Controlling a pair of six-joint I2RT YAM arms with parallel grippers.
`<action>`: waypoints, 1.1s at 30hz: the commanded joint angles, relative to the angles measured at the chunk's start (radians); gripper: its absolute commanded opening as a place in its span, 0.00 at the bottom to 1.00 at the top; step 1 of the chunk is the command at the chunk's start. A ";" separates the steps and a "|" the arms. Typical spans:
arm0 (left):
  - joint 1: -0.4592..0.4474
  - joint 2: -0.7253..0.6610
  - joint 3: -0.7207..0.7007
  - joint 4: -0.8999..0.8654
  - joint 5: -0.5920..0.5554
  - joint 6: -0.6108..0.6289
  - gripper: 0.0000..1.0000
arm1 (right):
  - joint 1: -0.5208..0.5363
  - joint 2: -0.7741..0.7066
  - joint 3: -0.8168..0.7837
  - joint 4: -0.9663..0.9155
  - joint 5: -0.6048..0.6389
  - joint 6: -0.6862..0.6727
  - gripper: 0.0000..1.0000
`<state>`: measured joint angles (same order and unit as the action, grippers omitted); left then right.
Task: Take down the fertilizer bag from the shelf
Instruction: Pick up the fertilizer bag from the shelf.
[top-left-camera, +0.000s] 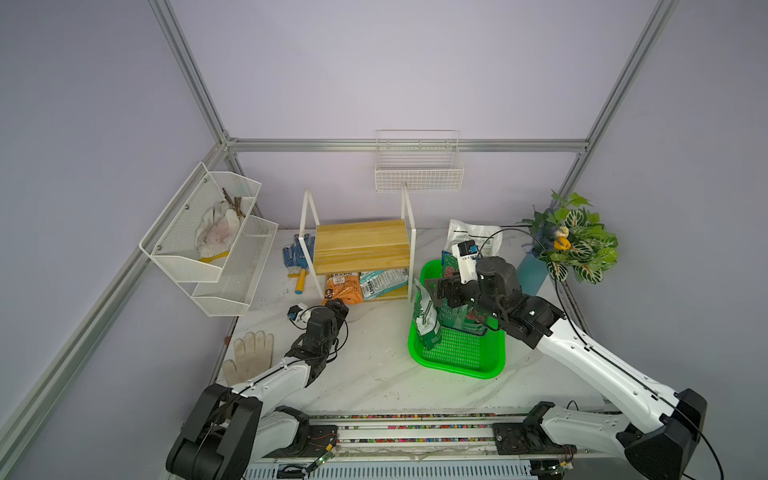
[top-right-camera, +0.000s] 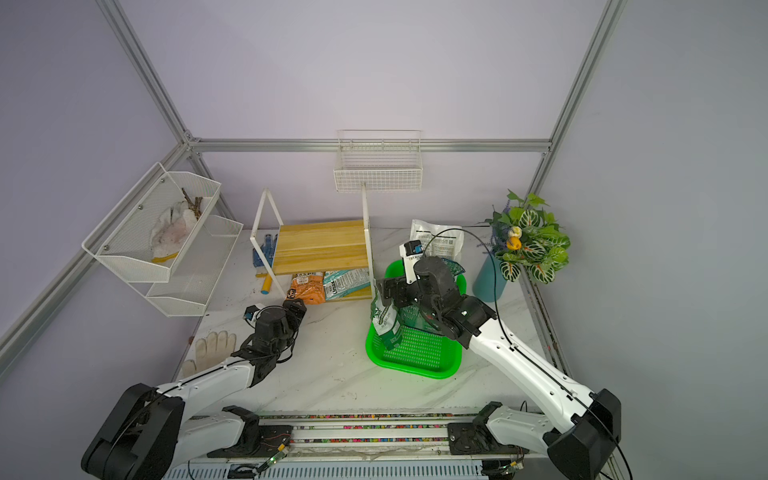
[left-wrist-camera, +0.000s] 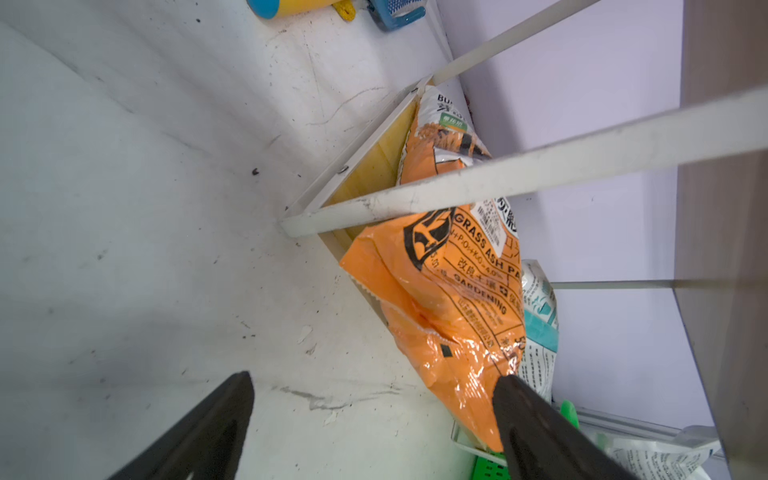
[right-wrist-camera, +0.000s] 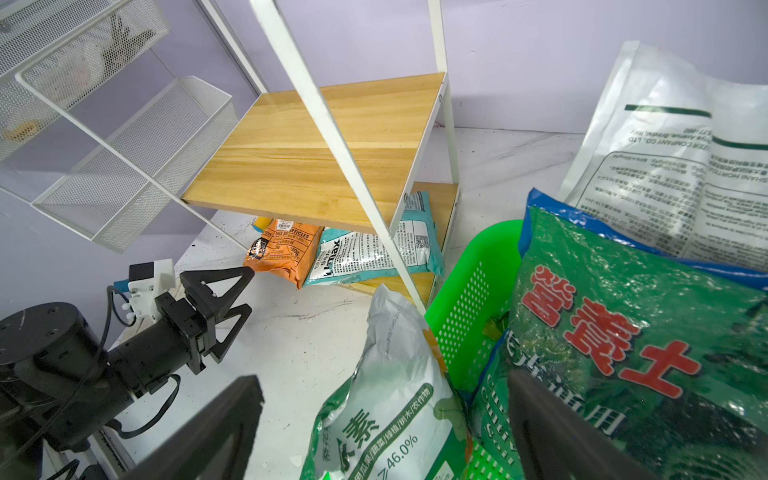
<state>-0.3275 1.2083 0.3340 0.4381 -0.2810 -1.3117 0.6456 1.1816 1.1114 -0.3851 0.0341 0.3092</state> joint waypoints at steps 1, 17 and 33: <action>0.005 0.024 -0.025 0.116 -0.053 -0.045 0.94 | -0.003 -0.013 -0.024 0.002 0.016 -0.015 0.96; 0.049 0.277 0.062 0.336 -0.049 -0.085 0.82 | -0.006 -0.036 -0.054 -0.010 0.056 -0.048 0.96; 0.090 0.354 0.114 0.453 0.009 -0.020 0.57 | -0.006 -0.029 -0.059 -0.033 0.079 -0.065 0.95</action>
<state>-0.2440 1.5364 0.3656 0.8238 -0.3050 -1.3594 0.6437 1.1458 1.0542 -0.4129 0.1001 0.2565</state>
